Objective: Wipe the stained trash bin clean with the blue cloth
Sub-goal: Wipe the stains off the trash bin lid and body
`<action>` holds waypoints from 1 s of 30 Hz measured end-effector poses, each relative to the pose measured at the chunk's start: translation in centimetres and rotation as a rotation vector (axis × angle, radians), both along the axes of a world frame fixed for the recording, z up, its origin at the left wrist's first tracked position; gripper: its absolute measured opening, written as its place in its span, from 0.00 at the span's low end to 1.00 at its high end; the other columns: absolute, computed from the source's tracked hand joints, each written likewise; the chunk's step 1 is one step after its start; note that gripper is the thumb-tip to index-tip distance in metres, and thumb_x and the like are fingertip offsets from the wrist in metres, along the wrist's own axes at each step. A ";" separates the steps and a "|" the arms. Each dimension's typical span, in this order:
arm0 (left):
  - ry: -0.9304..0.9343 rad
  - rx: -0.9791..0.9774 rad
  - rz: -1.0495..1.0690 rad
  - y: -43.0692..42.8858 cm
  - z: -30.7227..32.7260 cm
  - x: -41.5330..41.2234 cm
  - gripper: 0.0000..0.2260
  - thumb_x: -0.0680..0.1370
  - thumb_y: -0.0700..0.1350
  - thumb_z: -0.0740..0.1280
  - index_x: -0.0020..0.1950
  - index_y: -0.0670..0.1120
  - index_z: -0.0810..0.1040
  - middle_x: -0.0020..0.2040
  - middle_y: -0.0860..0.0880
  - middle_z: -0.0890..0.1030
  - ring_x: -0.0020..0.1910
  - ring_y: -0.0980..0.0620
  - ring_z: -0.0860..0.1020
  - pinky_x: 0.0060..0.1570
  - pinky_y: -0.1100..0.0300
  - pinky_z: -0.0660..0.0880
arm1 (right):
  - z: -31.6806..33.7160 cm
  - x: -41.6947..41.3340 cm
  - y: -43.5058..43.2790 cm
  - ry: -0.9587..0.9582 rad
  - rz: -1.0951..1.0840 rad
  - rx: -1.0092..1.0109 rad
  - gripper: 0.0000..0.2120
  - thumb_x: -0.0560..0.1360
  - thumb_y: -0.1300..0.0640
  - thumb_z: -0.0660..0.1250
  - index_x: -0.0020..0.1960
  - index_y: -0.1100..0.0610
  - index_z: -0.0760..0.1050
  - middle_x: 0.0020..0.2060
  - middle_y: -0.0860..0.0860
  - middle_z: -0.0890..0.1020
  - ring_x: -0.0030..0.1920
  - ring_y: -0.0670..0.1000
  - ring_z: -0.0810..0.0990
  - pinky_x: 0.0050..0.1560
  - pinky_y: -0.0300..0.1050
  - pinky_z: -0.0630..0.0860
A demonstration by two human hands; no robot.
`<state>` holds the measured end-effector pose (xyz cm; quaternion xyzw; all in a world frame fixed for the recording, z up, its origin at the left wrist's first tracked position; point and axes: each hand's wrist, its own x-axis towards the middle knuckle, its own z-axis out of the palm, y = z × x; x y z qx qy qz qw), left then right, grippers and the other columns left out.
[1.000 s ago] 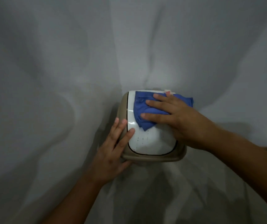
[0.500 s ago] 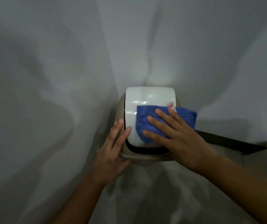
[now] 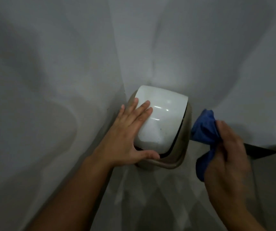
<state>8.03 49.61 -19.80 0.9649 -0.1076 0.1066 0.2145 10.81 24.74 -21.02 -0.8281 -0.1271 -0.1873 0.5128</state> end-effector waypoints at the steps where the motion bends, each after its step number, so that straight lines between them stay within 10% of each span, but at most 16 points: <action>1: 0.027 -0.009 -0.007 0.2 0.3 0.3 0.51 0.66 0.75 0.65 0.79 0.46 0.56 0.81 0.49 0.54 0.80 0.49 0.46 0.75 0.36 0.51 | -0.1 -0.7 -0.2 0.029 -0.045 0.051 0.21 0.78 0.66 0.56 0.68 0.52 0.69 0.66 0.57 0.72 0.67 0.53 0.70 0.69 0.56 0.65; 8: 0.261 -0.112 0.080 1.9 0.8 0.0 0.58 0.56 0.75 0.71 0.78 0.62 0.44 0.79 0.63 0.39 0.78 0.51 0.48 0.73 0.44 0.55 | -0.6 -2.6 4.0 0.049 -0.086 0.071 0.20 0.77 0.65 0.56 0.68 0.62 0.69 0.66 0.61 0.71 0.67 0.55 0.69 0.69 0.40 0.63; 15: 0.230 -0.327 0.204 -0.1 1.8 -2.5 0.39 0.66 0.72 0.65 0.75 0.66 0.56 0.76 0.66 0.51 0.74 0.56 0.61 0.69 0.55 0.65 | -1.7 0.7 3.5 0.032 0.011 -0.010 0.21 0.79 0.62 0.54 0.72 0.58 0.64 0.70 0.60 0.67 0.68 0.47 0.65 0.66 0.28 0.59; 18: 0.170 -0.235 0.211 -0.7 2.4 -3.5 0.42 0.63 0.69 0.72 0.74 0.59 0.63 0.75 0.57 0.58 0.68 0.53 0.67 0.65 0.58 0.68 | -0.9 4.7 1.6 0.014 0.158 -0.110 0.20 0.79 0.67 0.55 0.71 0.59 0.65 0.66 0.58 0.71 0.65 0.45 0.68 0.66 0.31 0.61; 24: 0.262 0.174 -0.011 0.5 3.6 -1.2 0.58 0.57 0.66 0.78 0.79 0.52 0.51 0.80 0.52 0.43 0.78 0.50 0.38 0.76 0.43 0.46 | 0.6 5.8 0.6 0.028 0.110 0.026 0.18 0.78 0.69 0.56 0.67 0.62 0.70 0.61 0.55 0.75 0.62 0.48 0.73 0.66 0.42 0.68; 30: 0.270 0.206 -0.026 1.0 3.5 -0.3 0.59 0.57 0.54 0.83 0.79 0.53 0.51 0.81 0.48 0.49 0.79 0.46 0.45 0.76 0.48 0.51 | -2.3 -2.9 4.5 -0.110 0.054 -0.213 0.19 0.82 0.56 0.48 0.71 0.54 0.62 0.72 0.58 0.64 0.73 0.57 0.59 0.73 0.55 0.57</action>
